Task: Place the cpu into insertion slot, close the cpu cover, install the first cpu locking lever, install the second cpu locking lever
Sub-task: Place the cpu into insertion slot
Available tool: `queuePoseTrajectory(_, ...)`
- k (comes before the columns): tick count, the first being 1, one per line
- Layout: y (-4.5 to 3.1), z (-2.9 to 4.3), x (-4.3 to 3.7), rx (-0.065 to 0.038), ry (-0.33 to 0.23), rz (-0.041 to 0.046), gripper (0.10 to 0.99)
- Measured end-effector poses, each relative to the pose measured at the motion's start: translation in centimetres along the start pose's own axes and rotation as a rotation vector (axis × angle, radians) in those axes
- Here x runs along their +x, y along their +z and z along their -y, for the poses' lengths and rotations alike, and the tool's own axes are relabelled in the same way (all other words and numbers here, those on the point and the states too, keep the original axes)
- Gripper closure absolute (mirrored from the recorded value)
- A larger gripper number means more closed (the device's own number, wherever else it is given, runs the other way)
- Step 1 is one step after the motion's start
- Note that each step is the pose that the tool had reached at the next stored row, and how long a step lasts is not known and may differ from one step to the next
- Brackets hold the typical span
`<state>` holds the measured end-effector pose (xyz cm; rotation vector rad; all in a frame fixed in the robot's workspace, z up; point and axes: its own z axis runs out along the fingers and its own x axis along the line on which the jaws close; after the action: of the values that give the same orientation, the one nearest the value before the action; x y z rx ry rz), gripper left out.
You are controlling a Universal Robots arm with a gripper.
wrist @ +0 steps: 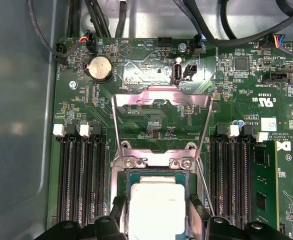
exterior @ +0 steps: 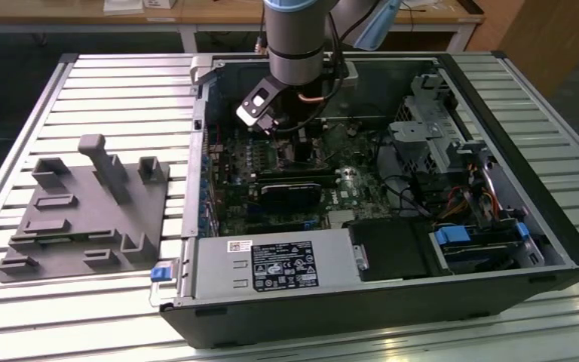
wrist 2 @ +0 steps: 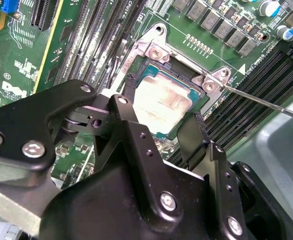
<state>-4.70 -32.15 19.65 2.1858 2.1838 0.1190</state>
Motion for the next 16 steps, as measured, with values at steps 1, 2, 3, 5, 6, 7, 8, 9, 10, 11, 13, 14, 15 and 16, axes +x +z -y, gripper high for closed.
queuePoseTrajectory(1,0.00,0.00,0.00,0.000,0.000,0.0000,0.478)
queuePoseTrajectory(2,0.00,0.00,0.00,0.000,0.000,0.0000,0.478)
queuePoseTrajectory(3,0.00,0.00,0.00,0.000,0.000,-0.0001,0.478)
queuePoseTrajectory(5,-0.01,0.00,0.00,0.000,0.000,0.0000,0.478)
queuePoseTrajectory(6,-0.02,0.00,0.00,0.000,0.000,0.0001,0.478)
queuePoseTrajectory(7,-0.09,0.00,-0.01,0.000,0.000,0.0005,0.478)
queuePoseTrajectory(8,-0.16,-0.01,0.00,0.000,0.000,0.0004,0.478)
queuePoseTrajectory(9,-0.24,-0.02,0.00,0.000,0.000,0.0000,0.478)
queuePoseTrajectory(10,-0.36,-0.03,0.01,0.000,0.000,0.0000,0.478)
queuePoseTrajectory(11,-0.46,-0.04,0.01,0.000,0.000,0.0001,0.478)
queuePoseTrajectory(13,-0.50,-0.05,0.01,0.000,0.000,-0.0002,0.478)
queuePoseTrajectory(14,-0.50,-0.05,0.01,0.000,0.000,-0.0002,0.478)
queuePoseTrajectory(15,-0.50,-0.05,0.01,0.000,0.000,-0.0002,0.478)
queuePoseTrajectory(16,-0.51,-0.05,0.01,0.000,0.000,-0.0002,0.478)
